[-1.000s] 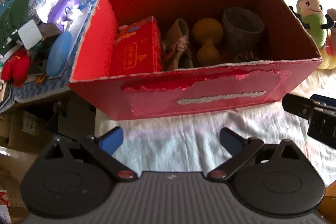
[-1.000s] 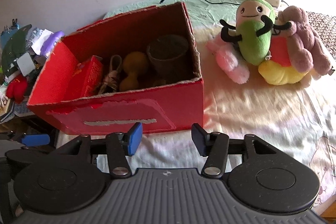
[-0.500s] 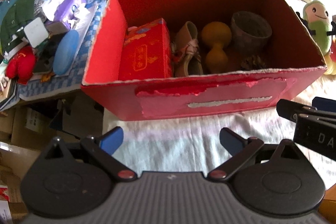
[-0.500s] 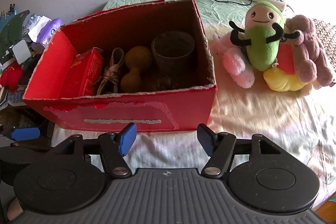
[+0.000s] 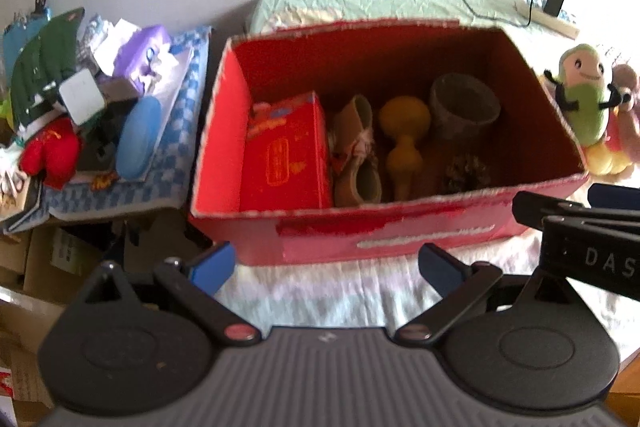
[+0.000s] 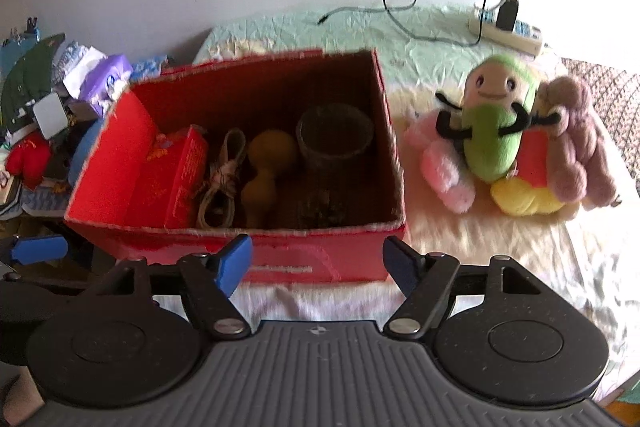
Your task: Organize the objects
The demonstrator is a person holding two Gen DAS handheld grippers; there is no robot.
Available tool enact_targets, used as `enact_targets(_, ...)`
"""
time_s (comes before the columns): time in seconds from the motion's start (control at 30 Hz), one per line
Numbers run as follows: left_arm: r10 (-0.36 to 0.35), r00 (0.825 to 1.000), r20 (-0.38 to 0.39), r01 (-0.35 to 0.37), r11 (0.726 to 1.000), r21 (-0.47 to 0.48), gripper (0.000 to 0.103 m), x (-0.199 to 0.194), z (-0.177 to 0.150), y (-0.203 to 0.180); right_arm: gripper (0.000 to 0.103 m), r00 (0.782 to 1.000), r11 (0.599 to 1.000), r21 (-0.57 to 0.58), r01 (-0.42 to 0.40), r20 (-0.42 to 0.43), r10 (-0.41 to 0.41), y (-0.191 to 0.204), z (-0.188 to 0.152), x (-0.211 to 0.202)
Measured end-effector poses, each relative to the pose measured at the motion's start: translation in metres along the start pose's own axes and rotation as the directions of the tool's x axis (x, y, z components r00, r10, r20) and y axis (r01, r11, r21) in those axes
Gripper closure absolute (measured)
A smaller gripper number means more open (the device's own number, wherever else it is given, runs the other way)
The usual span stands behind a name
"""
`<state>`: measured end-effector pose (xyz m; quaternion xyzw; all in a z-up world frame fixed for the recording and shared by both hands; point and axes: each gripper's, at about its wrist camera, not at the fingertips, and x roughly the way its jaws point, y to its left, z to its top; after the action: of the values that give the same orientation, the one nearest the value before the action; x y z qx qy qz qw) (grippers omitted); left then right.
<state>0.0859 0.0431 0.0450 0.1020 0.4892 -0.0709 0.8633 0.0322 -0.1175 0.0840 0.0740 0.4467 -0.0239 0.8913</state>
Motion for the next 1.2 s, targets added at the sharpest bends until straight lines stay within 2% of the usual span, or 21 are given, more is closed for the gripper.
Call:
enact_targets(0.3,0.005,0.998,0.065,-0.003,1.0,-0.023,0.004,-0.01,0.023,0.006,0.027,0.996,0.999,-0.039,0.032,0.089,-0.029,0.006,0.024,-0.011)
enact_targets(0.63,-0.022,0.999,0.046,0.025,0.997,-0.068,0.004,0.004,0.026,0.012,0.025,0.993,0.997,-0.034,0.075,0.096,-0.072,0.007,0.027,0.001)
enact_targets(1.2,0.02,0.998,0.061,-0.018,0.999,-0.038,0.003,0.019,0.041,0.006,0.024,0.992,0.997,-0.003,0.082,0.098,-0.081,-0.001,0.04,0.017)
